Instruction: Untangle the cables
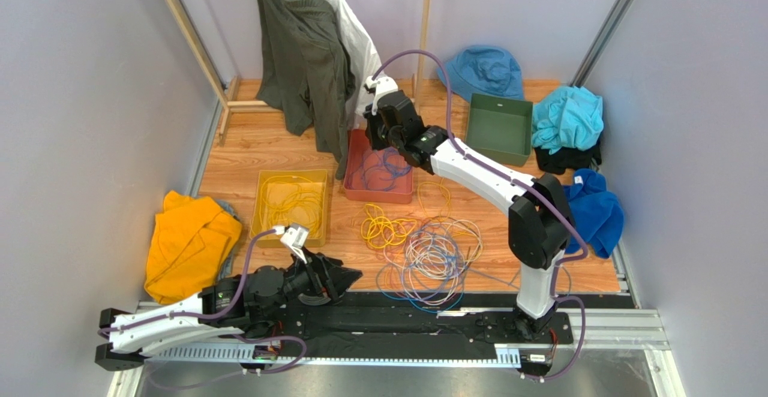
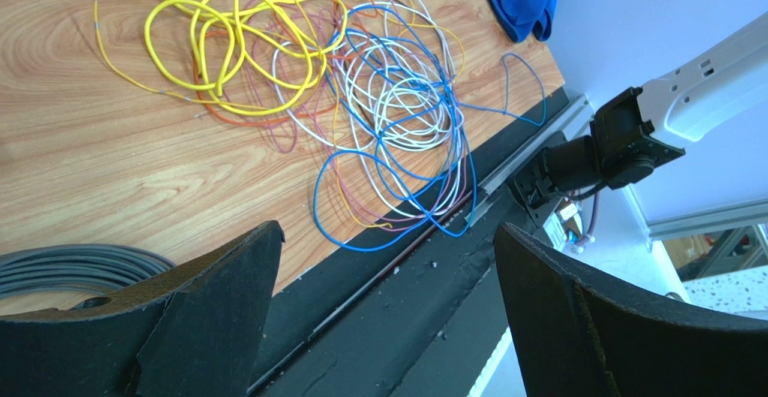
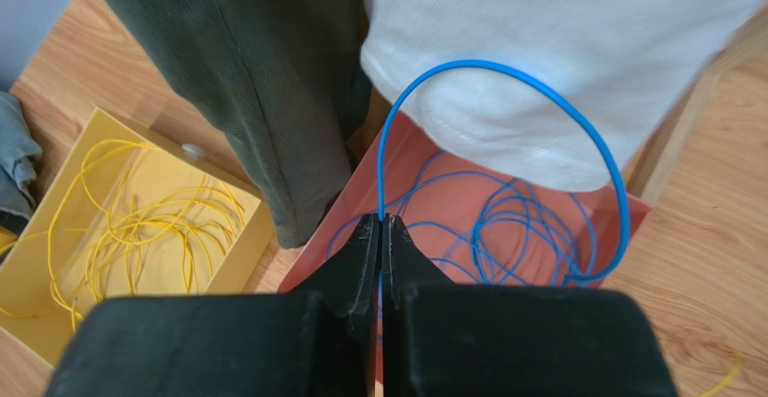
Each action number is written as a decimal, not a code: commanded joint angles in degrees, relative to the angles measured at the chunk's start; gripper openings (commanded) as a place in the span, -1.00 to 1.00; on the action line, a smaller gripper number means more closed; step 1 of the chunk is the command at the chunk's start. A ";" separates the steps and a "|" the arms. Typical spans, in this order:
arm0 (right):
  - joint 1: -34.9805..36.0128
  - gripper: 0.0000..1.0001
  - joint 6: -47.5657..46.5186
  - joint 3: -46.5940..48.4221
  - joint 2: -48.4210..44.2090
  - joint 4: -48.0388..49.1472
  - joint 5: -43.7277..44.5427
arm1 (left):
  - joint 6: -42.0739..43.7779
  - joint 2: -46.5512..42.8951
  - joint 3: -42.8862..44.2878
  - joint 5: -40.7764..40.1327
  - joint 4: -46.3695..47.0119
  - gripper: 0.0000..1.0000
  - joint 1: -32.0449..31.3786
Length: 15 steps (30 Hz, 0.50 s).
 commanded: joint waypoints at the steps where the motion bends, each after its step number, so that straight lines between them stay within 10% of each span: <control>1: -0.07 -1.00 1.06 -0.97 -0.08 7.91 -2.21 | 1.48 0.10 1.79 -0.58 -0.14 0.92 -0.32; 15: -0.07 -0.92 1.42 -10.19 -0.53 6.24 1.21 | 0.08 0.10 0.30 -0.75 0.21 0.92 -0.32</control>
